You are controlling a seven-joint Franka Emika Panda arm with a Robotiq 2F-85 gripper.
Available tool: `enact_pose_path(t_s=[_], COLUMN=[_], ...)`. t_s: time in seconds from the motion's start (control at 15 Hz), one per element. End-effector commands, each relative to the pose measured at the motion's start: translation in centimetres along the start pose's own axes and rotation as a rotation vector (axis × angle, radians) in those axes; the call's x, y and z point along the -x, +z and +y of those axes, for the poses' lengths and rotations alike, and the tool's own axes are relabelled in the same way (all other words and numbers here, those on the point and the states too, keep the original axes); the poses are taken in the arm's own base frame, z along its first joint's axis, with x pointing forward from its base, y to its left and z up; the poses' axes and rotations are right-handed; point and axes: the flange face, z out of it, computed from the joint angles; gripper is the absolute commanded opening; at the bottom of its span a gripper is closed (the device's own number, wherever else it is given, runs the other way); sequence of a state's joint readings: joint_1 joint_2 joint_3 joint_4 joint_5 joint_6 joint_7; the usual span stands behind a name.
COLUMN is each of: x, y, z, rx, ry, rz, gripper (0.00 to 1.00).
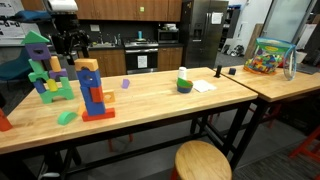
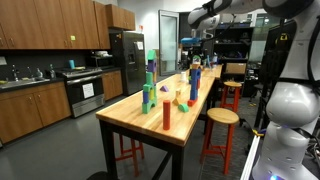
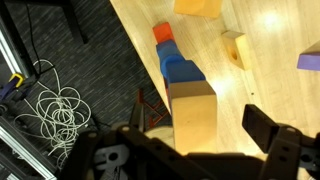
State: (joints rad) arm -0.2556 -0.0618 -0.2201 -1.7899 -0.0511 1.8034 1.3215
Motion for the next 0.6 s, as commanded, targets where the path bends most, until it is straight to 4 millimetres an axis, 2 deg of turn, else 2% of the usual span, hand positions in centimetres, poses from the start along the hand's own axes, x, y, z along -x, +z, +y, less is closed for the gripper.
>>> enact_pose_path(t_s=[0.0, 0.2, 0.27, 0.53], x=[-1.7, -3.5, -2.6, -3.0], y=[0.4, 0.6, 1.0, 1.3], z=[-0.5, -0.5, -0.1, -0.1], rx=[0.021, 0.029, 0.02, 0.025], ry=[0.079, 0.192, 0.117, 0.123], rz=[-0.033, -0.087, -0.061, -0.063], gripper=[1.0, 1.0, 1.0, 1.0])
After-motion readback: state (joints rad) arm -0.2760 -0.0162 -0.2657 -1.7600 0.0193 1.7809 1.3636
